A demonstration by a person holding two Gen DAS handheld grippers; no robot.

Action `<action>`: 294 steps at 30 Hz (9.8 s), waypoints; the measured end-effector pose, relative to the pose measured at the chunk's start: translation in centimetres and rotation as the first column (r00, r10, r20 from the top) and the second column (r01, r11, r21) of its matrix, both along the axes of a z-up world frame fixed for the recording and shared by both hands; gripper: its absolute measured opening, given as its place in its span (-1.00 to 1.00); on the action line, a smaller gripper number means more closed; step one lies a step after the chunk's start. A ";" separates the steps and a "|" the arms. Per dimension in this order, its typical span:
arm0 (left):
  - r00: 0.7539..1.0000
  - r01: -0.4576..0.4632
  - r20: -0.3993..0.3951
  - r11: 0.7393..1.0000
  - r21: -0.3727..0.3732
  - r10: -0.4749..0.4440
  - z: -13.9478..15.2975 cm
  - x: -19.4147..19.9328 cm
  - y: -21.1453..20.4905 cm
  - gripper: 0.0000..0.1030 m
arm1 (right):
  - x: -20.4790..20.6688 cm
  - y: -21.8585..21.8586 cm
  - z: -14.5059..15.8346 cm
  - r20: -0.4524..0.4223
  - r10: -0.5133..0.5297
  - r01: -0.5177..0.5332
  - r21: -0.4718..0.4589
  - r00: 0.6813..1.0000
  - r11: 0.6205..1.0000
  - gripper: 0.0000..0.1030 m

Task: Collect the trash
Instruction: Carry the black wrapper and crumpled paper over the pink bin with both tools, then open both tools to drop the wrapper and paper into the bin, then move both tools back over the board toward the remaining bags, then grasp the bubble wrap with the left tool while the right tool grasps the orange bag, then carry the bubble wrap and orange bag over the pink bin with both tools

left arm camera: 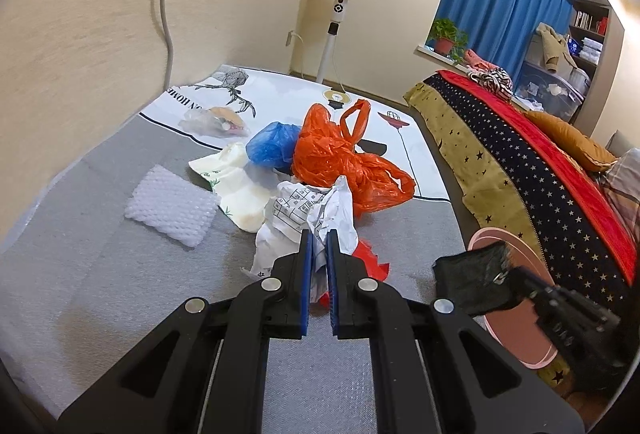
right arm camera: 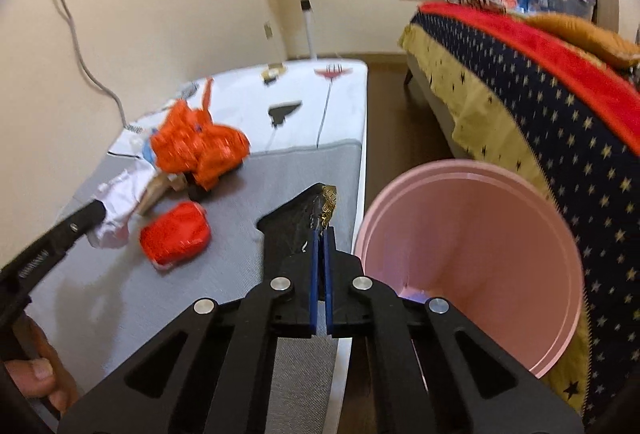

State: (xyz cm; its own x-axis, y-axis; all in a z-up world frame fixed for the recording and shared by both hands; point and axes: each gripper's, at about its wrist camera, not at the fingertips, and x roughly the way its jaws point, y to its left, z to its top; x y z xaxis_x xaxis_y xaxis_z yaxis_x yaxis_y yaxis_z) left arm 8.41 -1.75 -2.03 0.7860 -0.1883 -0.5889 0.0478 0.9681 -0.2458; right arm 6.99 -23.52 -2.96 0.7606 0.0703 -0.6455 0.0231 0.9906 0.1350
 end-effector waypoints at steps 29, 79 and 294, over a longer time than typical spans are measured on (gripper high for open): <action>0.997 0.076 0.027 0.997 0.031 -0.077 0.9 -0.9 -1.6 -0.86 | -2.3 -1.0 5.0 0.121 -0.002 0.000 0.014 0.993 1.000 -1.00; 0.894 0.443 0.041 0.894 0.074 -0.446 0.3 -0.9 -17.1 -0.86 | -3.1 -13.2 6.5 0.089 -0.285 0.288 -0.017 0.954 0.958 -1.00; 0.920 0.389 0.017 0.916 0.101 -0.393 0.2 -0.6 -15.8 -0.74 | -4.8 -13.6 7.8 0.142 -0.351 0.352 0.019 0.925 0.936 -0.90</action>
State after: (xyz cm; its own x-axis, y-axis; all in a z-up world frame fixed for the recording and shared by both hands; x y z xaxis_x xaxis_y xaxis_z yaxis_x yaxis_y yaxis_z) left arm 7.78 -17.59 -1.85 0.6823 -0.4303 -0.5910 0.4342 0.8889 -0.1459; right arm 2.23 -37.15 4.86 0.8185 -0.2225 -0.5296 0.3515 0.9232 0.1554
